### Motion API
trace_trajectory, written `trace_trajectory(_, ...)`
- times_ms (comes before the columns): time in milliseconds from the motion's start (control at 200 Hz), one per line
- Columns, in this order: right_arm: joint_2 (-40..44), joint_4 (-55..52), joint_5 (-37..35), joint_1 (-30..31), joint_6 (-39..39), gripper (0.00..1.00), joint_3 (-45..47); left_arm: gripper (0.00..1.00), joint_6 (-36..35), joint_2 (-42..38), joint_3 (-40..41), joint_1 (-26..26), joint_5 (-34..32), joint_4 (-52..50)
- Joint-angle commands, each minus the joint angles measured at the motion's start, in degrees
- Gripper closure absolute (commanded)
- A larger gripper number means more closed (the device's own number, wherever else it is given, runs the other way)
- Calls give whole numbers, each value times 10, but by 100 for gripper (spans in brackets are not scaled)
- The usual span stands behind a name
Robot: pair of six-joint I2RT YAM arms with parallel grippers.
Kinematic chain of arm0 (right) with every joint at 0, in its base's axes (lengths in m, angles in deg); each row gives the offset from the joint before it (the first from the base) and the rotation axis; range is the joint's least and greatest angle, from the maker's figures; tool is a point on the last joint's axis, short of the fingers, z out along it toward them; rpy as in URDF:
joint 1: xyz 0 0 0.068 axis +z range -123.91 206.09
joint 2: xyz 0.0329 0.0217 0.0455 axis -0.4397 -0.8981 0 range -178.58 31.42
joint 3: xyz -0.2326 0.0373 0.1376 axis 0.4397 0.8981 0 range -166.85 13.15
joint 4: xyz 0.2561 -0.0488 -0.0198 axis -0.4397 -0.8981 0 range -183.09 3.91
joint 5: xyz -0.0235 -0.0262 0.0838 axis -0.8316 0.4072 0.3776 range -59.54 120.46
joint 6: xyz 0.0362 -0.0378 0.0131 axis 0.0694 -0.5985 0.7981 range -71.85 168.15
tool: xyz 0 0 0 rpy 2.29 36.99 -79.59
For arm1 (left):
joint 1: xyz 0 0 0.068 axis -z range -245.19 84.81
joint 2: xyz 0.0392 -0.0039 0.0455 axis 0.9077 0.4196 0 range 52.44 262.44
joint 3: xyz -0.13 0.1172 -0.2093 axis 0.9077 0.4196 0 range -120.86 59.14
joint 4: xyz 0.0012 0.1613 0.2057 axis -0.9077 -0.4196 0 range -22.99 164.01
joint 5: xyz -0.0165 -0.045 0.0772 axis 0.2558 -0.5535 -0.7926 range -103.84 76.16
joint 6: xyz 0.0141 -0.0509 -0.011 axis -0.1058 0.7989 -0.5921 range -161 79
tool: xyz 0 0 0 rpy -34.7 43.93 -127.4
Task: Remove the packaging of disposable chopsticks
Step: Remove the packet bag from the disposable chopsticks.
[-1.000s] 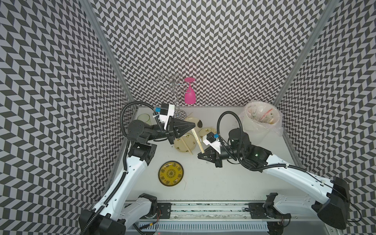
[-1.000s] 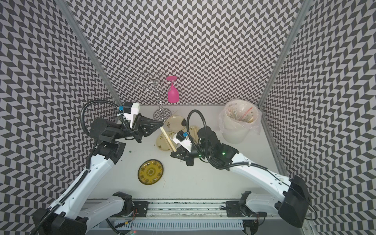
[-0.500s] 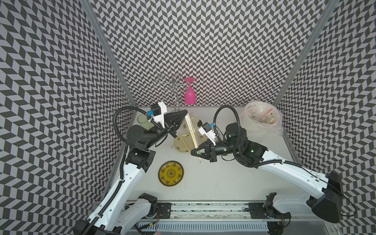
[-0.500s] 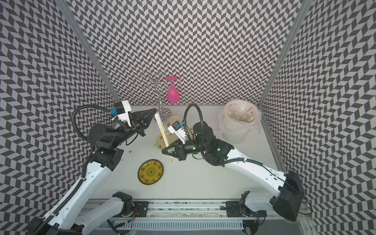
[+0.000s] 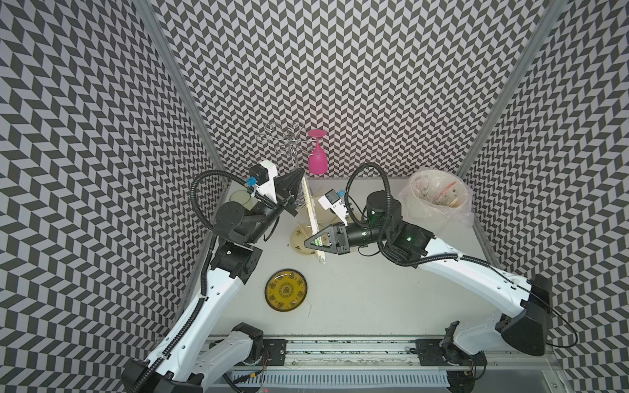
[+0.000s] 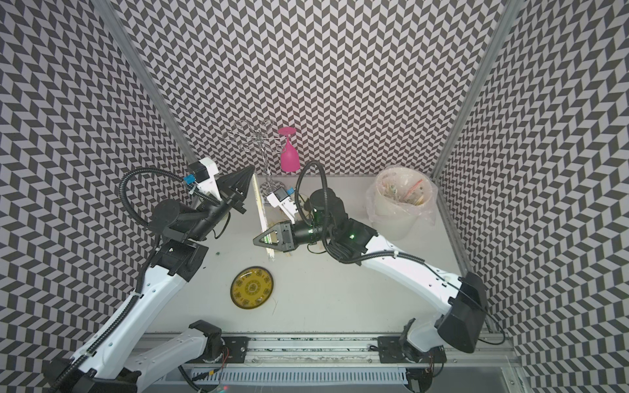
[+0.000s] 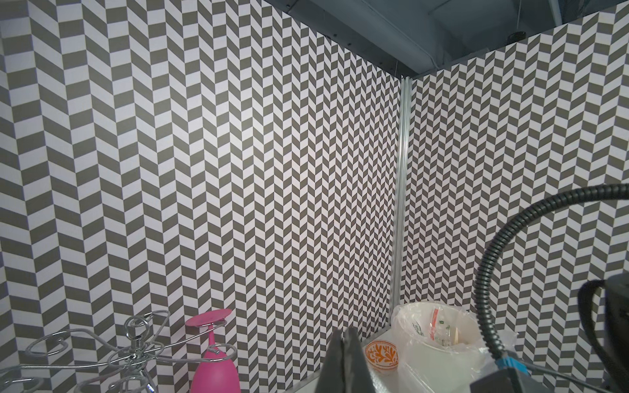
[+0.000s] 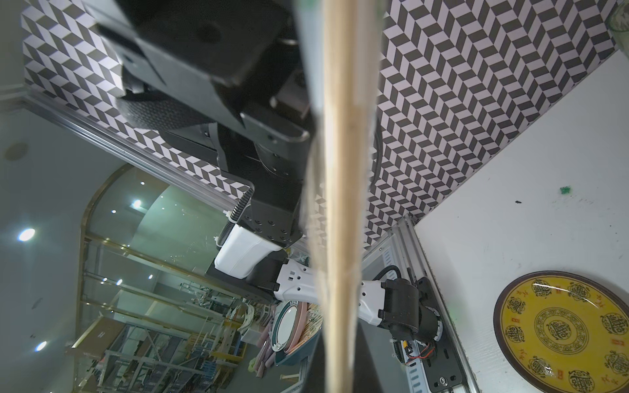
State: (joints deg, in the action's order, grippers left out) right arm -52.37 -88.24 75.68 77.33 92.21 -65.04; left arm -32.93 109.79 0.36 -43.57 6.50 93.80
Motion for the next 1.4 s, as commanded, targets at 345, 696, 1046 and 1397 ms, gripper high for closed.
trace_trajectory(345,-25,180,-114,-69,2,100,-56,100,2,12,9,53,85,-107)
trace_trajectory(696,-39,186,-135,-72,-7,100,-102,100,-19,29,-3,79,62,-138)
trace_trajectory(1046,-44,170,-140,-84,-23,100,-116,100,-29,23,-1,90,34,-143)
trace_trajectory(1397,52,113,-58,-78,-155,100,79,26,73,-32,57,-37,144,-1)
